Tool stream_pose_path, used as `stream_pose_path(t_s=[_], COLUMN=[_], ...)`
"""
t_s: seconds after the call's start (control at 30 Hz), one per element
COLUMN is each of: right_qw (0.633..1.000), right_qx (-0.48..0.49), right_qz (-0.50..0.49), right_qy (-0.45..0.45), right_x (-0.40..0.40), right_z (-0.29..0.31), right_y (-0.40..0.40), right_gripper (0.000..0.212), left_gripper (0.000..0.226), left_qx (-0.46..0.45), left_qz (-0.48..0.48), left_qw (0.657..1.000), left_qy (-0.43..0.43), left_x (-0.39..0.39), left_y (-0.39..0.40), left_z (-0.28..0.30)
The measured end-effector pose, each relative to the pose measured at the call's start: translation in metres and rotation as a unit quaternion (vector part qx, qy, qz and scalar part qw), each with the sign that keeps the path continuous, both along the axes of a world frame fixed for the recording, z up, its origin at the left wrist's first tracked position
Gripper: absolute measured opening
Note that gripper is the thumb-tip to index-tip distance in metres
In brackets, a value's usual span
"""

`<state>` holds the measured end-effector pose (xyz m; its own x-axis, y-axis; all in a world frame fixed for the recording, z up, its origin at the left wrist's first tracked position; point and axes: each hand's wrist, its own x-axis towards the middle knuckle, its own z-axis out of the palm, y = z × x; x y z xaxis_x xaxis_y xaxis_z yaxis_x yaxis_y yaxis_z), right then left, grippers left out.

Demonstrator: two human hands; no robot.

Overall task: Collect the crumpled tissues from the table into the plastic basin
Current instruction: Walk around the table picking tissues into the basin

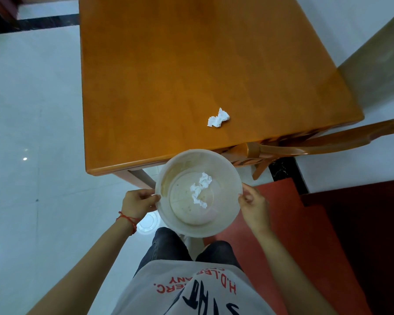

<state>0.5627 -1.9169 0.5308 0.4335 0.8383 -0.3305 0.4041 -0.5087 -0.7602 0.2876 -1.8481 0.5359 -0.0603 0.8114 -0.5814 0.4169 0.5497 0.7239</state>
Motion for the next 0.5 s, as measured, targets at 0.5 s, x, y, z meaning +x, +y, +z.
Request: stream_pose_path(t_s=[0.5], right_qw=[0.974], right_qx=[0.148], right_qz=[0.114], right_qy=[-0.126], right_x=[-0.034], right_z=[0.041], right_y=[0.033], right_gripper=[0.040], left_gripper=[0.026], left_qx=[0.019], left_qz=[0.009], left_qw=[1.000], left_qy=[0.002], left_x=[-0.013], left_y=[-0.006], left_z=[0.000])
